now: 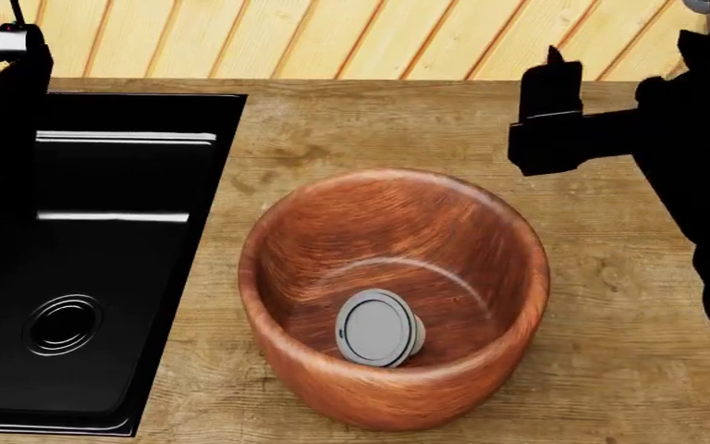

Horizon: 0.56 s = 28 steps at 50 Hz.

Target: Place the cup inside the bowl on the dining table and move the bowl to any counter.

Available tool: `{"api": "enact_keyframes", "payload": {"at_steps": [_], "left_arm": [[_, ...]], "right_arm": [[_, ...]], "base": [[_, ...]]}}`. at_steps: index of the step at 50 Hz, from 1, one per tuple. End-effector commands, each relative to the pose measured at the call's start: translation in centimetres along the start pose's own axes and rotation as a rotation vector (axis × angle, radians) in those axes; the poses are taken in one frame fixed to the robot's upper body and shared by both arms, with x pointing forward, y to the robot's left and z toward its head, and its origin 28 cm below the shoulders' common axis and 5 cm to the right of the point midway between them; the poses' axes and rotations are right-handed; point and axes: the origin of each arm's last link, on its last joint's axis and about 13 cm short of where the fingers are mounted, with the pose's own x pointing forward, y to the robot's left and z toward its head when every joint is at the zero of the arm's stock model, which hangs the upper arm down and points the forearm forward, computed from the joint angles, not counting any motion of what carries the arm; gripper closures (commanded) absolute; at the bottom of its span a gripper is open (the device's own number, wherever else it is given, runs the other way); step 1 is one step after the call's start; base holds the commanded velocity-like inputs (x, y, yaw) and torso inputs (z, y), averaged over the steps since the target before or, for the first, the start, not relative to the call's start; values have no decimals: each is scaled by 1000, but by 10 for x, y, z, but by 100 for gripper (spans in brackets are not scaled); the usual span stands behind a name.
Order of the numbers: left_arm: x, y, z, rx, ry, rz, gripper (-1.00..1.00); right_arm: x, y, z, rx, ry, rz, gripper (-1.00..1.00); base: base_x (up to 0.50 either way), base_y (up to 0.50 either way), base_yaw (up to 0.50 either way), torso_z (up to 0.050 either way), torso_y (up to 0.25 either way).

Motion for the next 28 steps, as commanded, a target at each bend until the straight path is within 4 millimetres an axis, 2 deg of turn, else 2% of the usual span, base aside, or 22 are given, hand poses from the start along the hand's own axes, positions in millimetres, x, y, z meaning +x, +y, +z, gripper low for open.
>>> {"api": "enact_keyframes", "payload": {"at_steps": [1,2,12,17,28], "left_arm": [[4,-4,29,69,-72,37,-100],[3,-5,43,83,-93,42,-100],[-5,-8,76,119,-149,69,-100],[-6,-7,90,128,-167,76,-100],[4,-9,103,120,-213,73,-100]], "right_arm": [[-25,4,23,-3,-167,-42,-100],[-28,6,27,2,-189,-39,-100],[-38,9,60,-28,-293,-53,-100],[-41,7,79,-46,-324,-54,-100],[-40,4,102,-54,-388,-90,-100]], "base": [[0,0,0,0,0],[0,0,0,0,0],[0,0,0,0,0],[0,0,0,0,0],[0,0,0,0,0]]}}
